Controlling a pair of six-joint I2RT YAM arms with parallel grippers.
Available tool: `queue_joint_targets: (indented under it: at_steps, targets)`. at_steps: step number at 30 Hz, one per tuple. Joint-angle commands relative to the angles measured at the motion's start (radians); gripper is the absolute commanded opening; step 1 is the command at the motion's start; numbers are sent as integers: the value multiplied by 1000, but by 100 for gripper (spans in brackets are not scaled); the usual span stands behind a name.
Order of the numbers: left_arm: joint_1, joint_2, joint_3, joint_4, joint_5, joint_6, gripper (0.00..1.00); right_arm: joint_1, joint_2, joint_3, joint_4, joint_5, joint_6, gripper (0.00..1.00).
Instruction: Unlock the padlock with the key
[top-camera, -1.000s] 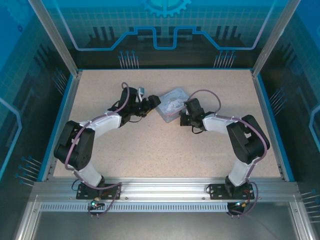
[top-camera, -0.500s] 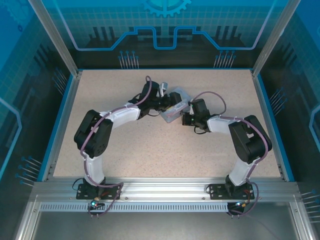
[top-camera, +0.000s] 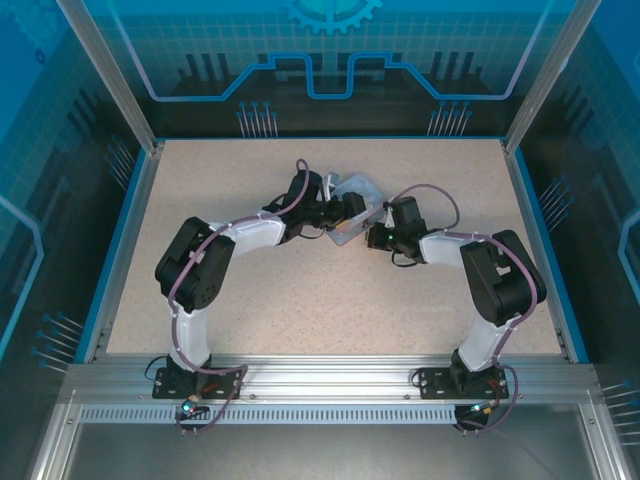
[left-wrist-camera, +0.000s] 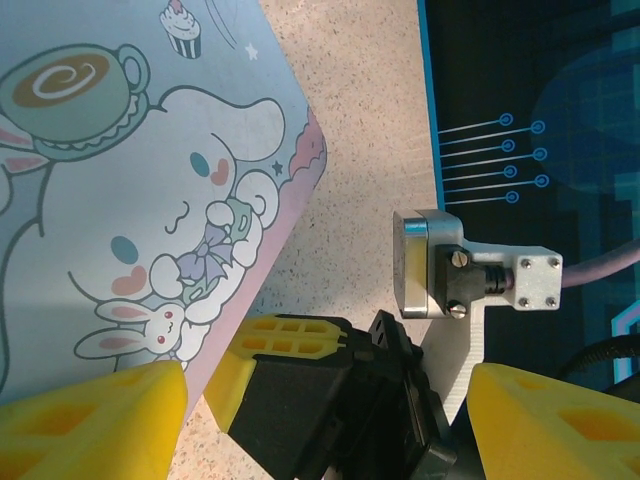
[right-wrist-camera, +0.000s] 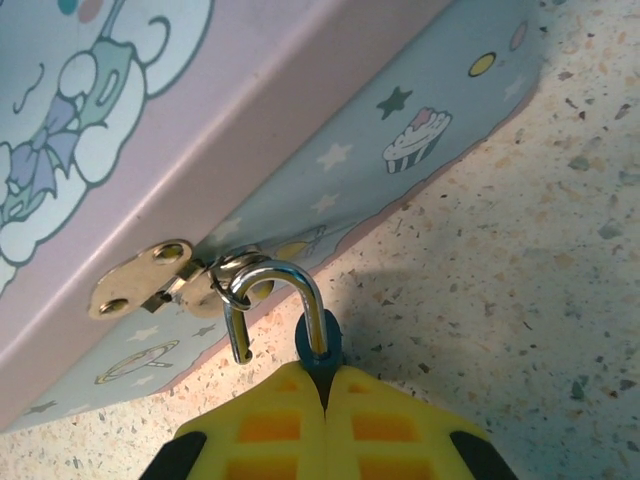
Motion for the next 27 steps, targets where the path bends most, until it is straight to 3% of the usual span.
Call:
queue_joint_targets:
  at_steps: [1,12,27]
  targets:
    - [1,21,-54,-51,1,-16,76,-44,17,18,2,12,54,0]
    - [-9,44,-75,-38,12,-24,76,-85,32,70,58,-44,101,0]
    - [-15,57,-69,-43,9,-22,76,-107,73,167,-40,-11,147,0]
